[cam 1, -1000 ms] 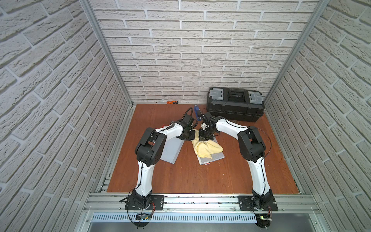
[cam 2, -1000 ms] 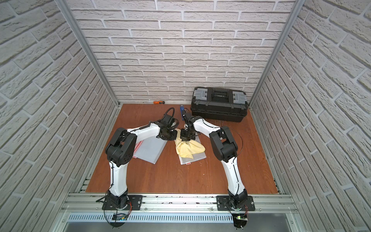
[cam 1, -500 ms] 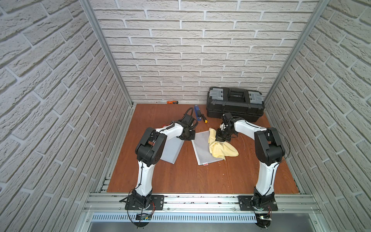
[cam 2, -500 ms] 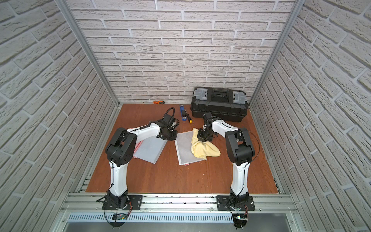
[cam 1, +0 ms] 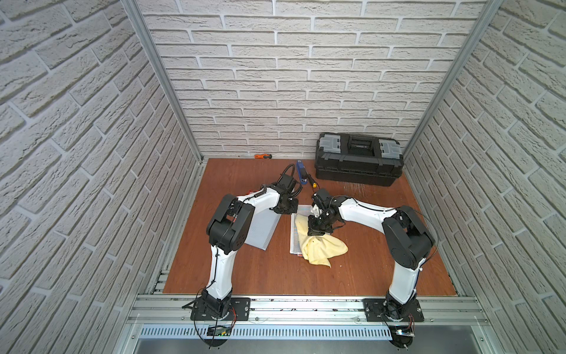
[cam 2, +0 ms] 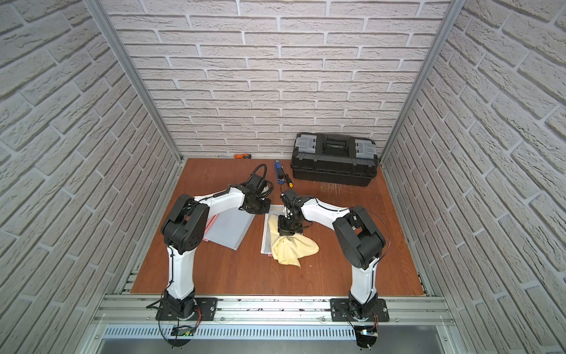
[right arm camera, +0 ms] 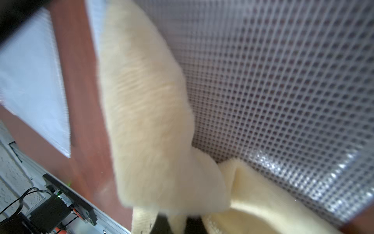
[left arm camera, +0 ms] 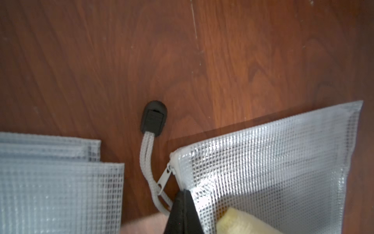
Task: Wipe the document bag
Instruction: Wipe the dirt from the document bag.
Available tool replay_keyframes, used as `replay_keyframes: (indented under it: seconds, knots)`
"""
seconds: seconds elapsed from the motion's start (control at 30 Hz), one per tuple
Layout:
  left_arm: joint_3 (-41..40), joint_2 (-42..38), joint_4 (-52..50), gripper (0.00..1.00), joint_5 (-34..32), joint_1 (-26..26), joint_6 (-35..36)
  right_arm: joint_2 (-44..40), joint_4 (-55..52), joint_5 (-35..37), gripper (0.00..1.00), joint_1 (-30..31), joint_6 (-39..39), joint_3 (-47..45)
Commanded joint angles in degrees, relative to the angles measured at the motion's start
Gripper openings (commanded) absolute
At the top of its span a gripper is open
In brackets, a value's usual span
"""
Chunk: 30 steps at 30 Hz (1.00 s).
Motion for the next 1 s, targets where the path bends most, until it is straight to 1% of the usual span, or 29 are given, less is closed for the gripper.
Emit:
replay_keyframes:
  seconds: [0.0,0.1,0.2,0.37,0.53,0.6,0.7,0.8,0.87,0.97]
  knots:
    - [0.04,3.00,-4.26,0.00,-1.14,-0.02,0.76,1.72,2.56,0.03,0.03,1.05,2.02,-2.12]
    - [-0.05,2.99,-4.21,0.00,-1.29,0.04,0.69,1.14,2.82,1.21,0.03,0.67,2.13,-4.84]
    - [-0.36,2.75,-4.45,0.00,-1.60,0.05,1.04,-1.50,1.69,3.04,0.03,-1.02,1.67,-8.40]
    - [-0.95,2.70,-4.47,0.00,-2.00,0.06,1.40,-8.85,-0.37,4.81,0.03,-6.94,0.10,-15.45]
    - [-1.03,2.89,-4.06,0.00,-1.80,0.06,1.31,-15.21,-4.10,7.03,0.03,-11.90,-2.27,-18.57]
    - [-1.04,2.99,-3.87,0.00,-1.65,0.06,1.19,-16.30,-4.66,7.90,0.03,-11.89,-2.72,-18.33]
    - [-0.96,3.13,-3.68,0.00,-1.54,0.06,1.05,-16.32,-5.81,8.14,0.03,-9.29,-2.58,-15.04]
    - [-1.12,3.03,-3.68,0.00,-1.38,0.06,1.04,-15.42,-7.47,9.50,0.03,-3.06,-2.21,-7.90]
    - [-1.24,2.99,-3.68,0.00,-1.40,0.06,0.94,-13.48,-7.36,8.41,0.03,0.96,-1.27,-3.02]
    - [-1.12,2.85,-3.68,0.00,-1.51,0.06,0.79,-9.78,-5.69,6.03,0.03,4.73,0.16,1.54]
